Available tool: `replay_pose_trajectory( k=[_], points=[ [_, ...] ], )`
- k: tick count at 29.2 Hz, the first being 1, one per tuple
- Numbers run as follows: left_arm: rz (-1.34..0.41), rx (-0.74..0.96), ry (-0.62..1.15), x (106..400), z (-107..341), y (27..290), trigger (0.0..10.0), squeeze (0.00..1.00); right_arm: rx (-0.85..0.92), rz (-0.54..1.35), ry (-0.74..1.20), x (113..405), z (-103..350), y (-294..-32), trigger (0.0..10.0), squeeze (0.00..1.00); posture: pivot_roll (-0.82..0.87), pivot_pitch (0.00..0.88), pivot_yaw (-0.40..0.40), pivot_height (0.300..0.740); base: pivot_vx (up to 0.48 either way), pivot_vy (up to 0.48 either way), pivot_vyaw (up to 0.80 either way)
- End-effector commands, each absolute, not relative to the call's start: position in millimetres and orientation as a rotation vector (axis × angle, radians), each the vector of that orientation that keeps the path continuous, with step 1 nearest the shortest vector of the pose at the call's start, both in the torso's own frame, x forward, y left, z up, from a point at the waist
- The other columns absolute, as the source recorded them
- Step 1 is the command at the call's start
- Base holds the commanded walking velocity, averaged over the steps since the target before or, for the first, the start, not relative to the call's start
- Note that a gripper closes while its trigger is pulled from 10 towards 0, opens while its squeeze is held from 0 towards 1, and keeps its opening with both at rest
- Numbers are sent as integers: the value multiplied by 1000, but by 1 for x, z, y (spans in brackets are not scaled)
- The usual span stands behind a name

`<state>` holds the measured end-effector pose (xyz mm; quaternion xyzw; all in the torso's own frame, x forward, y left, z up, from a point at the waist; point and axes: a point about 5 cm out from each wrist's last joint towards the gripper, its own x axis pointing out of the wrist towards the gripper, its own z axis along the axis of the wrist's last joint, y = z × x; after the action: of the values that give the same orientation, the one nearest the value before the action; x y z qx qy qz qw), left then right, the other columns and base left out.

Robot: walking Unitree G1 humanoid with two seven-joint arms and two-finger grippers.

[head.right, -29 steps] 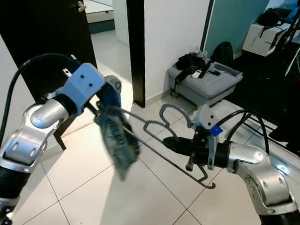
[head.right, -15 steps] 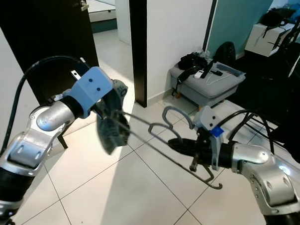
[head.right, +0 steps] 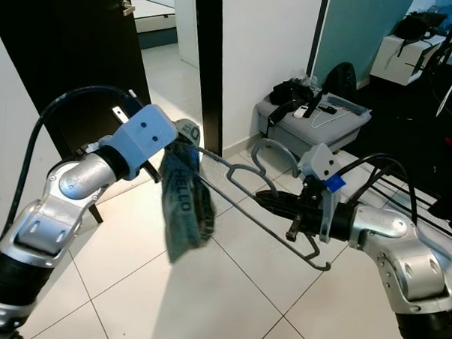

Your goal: Hang hanger

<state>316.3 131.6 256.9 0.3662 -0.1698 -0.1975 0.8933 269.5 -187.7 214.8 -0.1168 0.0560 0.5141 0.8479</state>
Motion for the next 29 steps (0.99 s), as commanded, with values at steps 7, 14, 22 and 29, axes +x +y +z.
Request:
replay_pose_trajectory(
  k=[7,14,22,29],
  points=[
    [-407,774,-349,315,257,130,10000,0,-275,1199,241,250,207,-194,10000,0,-20,0,14,740,0,0,0],
    [-394,800,-334,316,253,133,10000,0,-295,1162,197,253,219,-201,10000,0,-25,0,11,740,0,0,0],
    [-380,805,-302,319,246,141,10000,0,-228,1195,135,248,233,-200,10000,0,-28,0,6,740,0,0,0],
    [-351,822,-276,320,242,151,10000,0,-237,1216,166,243,231,-202,10000,0,-36,0,2,740,0,0,0]
  ],
)
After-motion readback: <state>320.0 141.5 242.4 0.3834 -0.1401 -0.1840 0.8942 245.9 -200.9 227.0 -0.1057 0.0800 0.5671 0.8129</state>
